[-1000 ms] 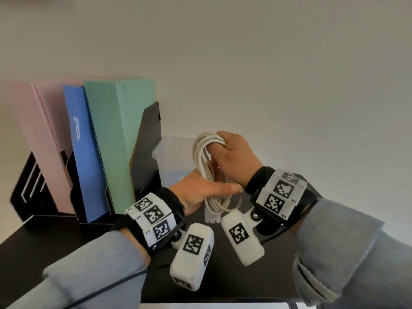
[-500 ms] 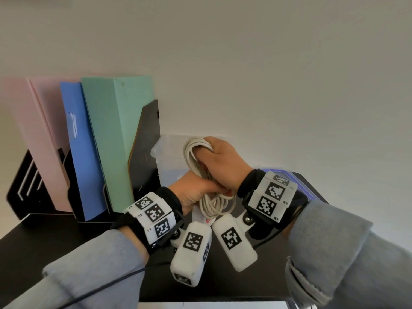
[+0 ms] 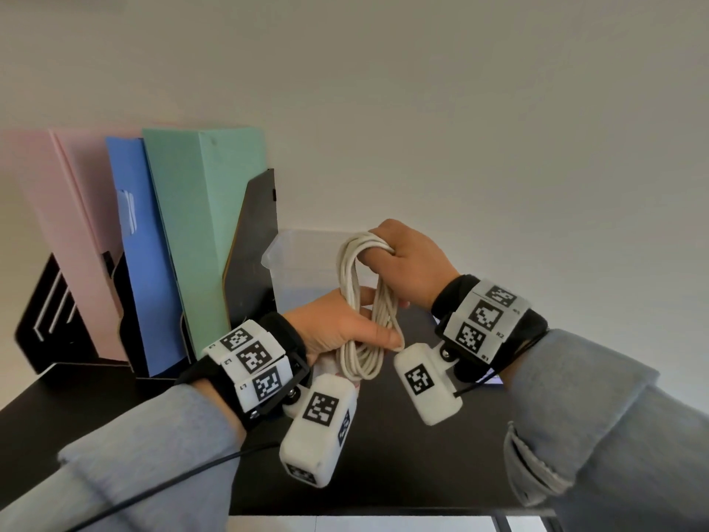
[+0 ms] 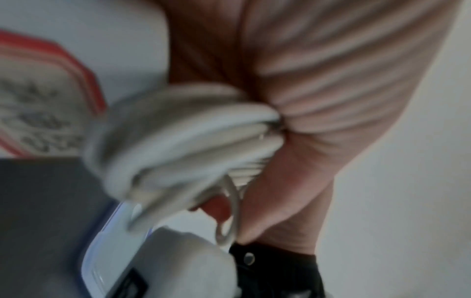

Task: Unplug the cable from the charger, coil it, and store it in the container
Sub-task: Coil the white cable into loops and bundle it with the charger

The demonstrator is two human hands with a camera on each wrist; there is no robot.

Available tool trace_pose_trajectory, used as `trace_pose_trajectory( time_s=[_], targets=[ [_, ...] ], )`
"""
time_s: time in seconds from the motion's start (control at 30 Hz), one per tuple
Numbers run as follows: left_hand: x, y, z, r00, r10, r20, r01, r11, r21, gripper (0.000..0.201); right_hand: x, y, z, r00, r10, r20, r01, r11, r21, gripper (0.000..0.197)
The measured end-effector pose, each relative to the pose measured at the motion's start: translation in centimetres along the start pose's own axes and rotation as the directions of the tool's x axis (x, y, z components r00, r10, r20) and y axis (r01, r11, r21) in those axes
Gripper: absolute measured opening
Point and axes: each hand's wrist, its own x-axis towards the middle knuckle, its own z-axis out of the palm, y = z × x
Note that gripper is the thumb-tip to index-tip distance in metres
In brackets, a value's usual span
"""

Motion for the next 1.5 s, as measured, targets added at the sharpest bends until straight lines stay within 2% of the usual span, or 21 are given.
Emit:
trace_pose_trajectory(
  time_s=[0.1,0.23,0.37,0.43,0.53,0.63,0.7,0.8,0.87,0.93,1.1,1.13,1.2,1.27,1.33,1.4,1.5],
  targets=[
    [0.1,-0.1,-0.3,1.0,0.001,-0.009,0.0,0.996,0.093,0.028,0.0,0.7,0.0,1.0,0.0,0.03,0.003,0.997,-0.074,0.03],
    [0.4,-0.2,0.0,0.997,0.0,-0.082,0.002,1.0,0.031,0.013,0.2,1.1,1.1,1.0,-0.009,-0.01,0.009,1.0,-0.02,0.03],
    [1.1,-0.8,-0.2,0.985,-0.069,-0.158,0.074,0.997,0.027,0.053,0.3,1.2,1.8,1.0,0.004,-0.02,-0.003,1.0,0.024,0.031],
    [1.4,-1.1,-0.4,0.977,-0.074,-0.198,0.079,0.997,0.018,0.052,0.3,1.3,1.7,1.0,0.006,-0.005,-0.006,0.999,0.034,0.024],
    [1.6,-1.1,-0.6,0.967,-0.066,-0.245,0.046,0.995,-0.087,0.016,0.5,1.6,1.2,1.0,0.006,0.024,-0.008,0.999,0.046,0.027],
    [1.6,-1.2,-1.2,0.942,-0.161,-0.293,0.084,0.962,-0.258,0.029,0.7,2.0,0.3,1.0,0.028,0.003,-0.028,0.993,0.111,0.025],
    [1.7,-1.3,-1.7,0.915,-0.197,-0.352,0.097,0.954,-0.282,0.035,0.4,2.1,-0.5,1.0,0.023,0.008,-0.024,0.988,0.151,0.024],
    [1.6,-1.1,-2.3,0.878,-0.22,-0.426,0.07,0.938,-0.34,0.039,-0.3,2.2,-1.4,0.994,-0.014,0.107,-0.01,0.975,0.221,0.019],
    [1.7,-0.9,-2.8,0.876,-0.216,-0.432,0.038,0.922,-0.385,0.039,-0.6,2.6,-1.6,0.986,-0.024,0.166,-0.026,0.955,0.294,0.014],
    [1.6,-0.7,-3.2,0.888,-0.19,-0.418,0.022,0.927,-0.374,0.043,-0.7,3.2,-1.8,0.984,-0.006,0.181,-0.05,0.952,0.303,0.016],
    [0.7,0.2,-2.9,0.953,-0.071,-0.294,-0.011,0.963,-0.269,0.04,-0.4,4.8,-1.7,0.95,0.122,0.289,-0.203,0.941,0.27,0.027],
    [0.4,0.4,-2.7,0.965,-0.03,-0.259,-0.023,0.98,-0.199,0.04,-0.3,5.0,-1.8,0.945,0.15,0.29,-0.221,0.947,0.233,0.03],
    [-0.1,0.8,-2.2,0.98,0.06,-0.189,-0.052,0.998,0.046,0.044,0.0,5.3,-2.0,0.949,0.195,0.247,-0.225,0.969,0.101,0.036],
    [-0.4,1.2,-1.6,0.987,0.089,-0.136,-0.043,0.948,0.315,0.044,0.3,5.3,-2.3,0.955,0.215,0.203,-0.22,0.976,0.001,0.039],
    [-0.3,1.4,-1.1,0.99,0.075,-0.119,0.0,0.847,0.532,0.035,0.8,5.1,-2.6,0.961,0.214,0.175,-0.211,0.977,-0.039,0.036],
    [0.1,1.5,-0.9,0.991,0.032,-0.131,0.061,0.762,0.645,0.025,1.4,4.3,-2.9,0.969,0.198,0.15,-0.193,0.98,-0.051,0.031],
    [0.7,1.2,-0.6,0.984,-0.027,-0.178,0.145,0.704,0.696,0.024,2.2,2.7,-3.1,0.987,0.132,0.092,-0.131,0.991,-0.013,0.039]
  ],
)
